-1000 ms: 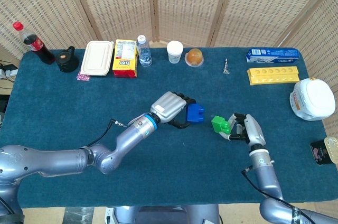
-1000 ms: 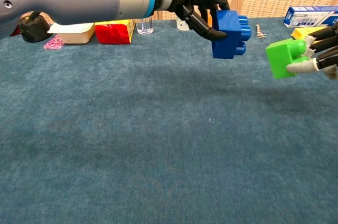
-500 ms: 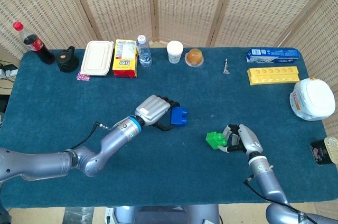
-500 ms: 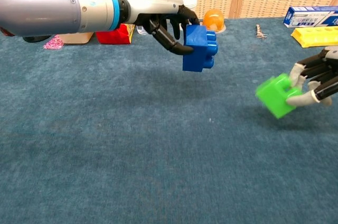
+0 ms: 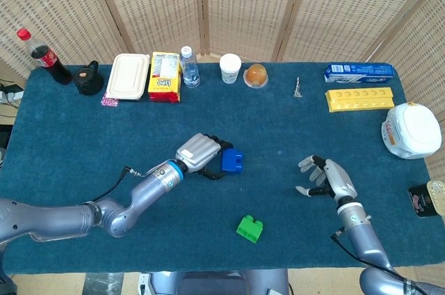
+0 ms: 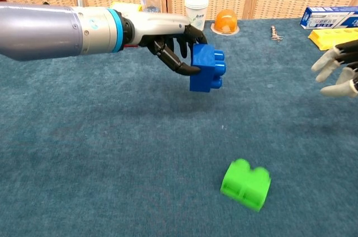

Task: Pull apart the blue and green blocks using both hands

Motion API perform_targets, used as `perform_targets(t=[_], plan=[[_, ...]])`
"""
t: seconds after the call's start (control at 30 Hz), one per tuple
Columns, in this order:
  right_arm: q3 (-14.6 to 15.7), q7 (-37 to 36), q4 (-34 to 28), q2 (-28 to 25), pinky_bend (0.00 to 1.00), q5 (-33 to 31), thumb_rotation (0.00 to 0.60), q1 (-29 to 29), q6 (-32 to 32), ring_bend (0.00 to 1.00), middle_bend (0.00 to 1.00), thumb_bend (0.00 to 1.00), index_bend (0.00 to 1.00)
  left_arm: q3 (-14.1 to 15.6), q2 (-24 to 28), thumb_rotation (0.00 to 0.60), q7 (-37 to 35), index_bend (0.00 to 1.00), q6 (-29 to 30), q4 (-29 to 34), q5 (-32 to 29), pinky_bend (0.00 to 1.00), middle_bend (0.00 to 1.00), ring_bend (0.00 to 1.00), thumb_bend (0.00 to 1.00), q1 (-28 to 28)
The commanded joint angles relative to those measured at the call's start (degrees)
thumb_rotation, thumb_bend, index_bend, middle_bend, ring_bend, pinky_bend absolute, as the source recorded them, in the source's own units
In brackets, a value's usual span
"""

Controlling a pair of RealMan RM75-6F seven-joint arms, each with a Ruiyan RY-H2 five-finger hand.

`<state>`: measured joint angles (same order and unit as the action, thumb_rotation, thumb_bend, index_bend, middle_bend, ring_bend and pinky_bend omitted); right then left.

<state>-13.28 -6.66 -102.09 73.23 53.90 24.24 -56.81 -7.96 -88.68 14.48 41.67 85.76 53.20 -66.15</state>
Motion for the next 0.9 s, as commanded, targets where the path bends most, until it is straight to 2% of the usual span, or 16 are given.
perform_targets(t=[0.03,0.17,0.27,0.33,0.5,0.6,0.9], plan=[[-0.3,-0.7,-0.4,-0.8,0.53,0.9,0.6,-0.6,-0.8,0.52,0.41,0.22,0.37,0.2,-0.9,0.363,-0.5,0.45,-0.3,-0.8,0.5,0.37,0.36,0.31,0.45,0.3],[-0.4,-1.1,-0.8,-1.5,0.53,1.5,0.6,-0.8,-1.2,0.52,0.41,0.22,0.37,0.4,-2.0,0.362,-0.8,0.45,-0.9,-1.9,0.8,0.37,0.36,0.31,0.45,0.6],[-0.5,-1.4,-1.0,-1.8,0.53,1.7,0.6,-0.9,-1.3,0.52,0.41,0.22,0.37,0.7,-2.4,0.355,-0.7,0.45,-1.8,-2.4,0.8,0.33,0.36,0.3,0.44,0.6],[-0.6,-1.7,-1.0,-1.8,0.53,1.8,0.6,-1.0,-1.4,0.52,0.41,0.22,0.37,0.9,-2.5,0.344,-0.5,0.43,-2.3,-2.6,0.7,0.29,0.36,0.26,0.42,0.5],[-0.6,-1.9,-1.1,-2.1,0.53,2.1,0.6,-1.0,-1.5,0.52,0.41,0.22,0.37,0.7,-2.4,0.339,-0.2,0.31,-2.4,-2.3,0.5,0.16,0.24,0.1,0.37,0.6],[-0.7,-2.0,-1.1,-2.2,0.53,2.1,0.6,-1.0,-1.6,0.52,0.41,0.22,0.37,0.5,-2.1,0.33,-0.2,0.28,-2.0,-2.0,0.6,0.13,0.2,0.03,0.36,0.8],[-0.8,-2.5,-1.2,-2.6,0.53,2.2,0.6,-1.2,-1.8,0.52,0.41,0.22,0.37,0.9,-0.7,0.27,1.2,0.27,-1.7,-0.7,-0.4,0.08,0.18,0.0,0.35,1.3]])
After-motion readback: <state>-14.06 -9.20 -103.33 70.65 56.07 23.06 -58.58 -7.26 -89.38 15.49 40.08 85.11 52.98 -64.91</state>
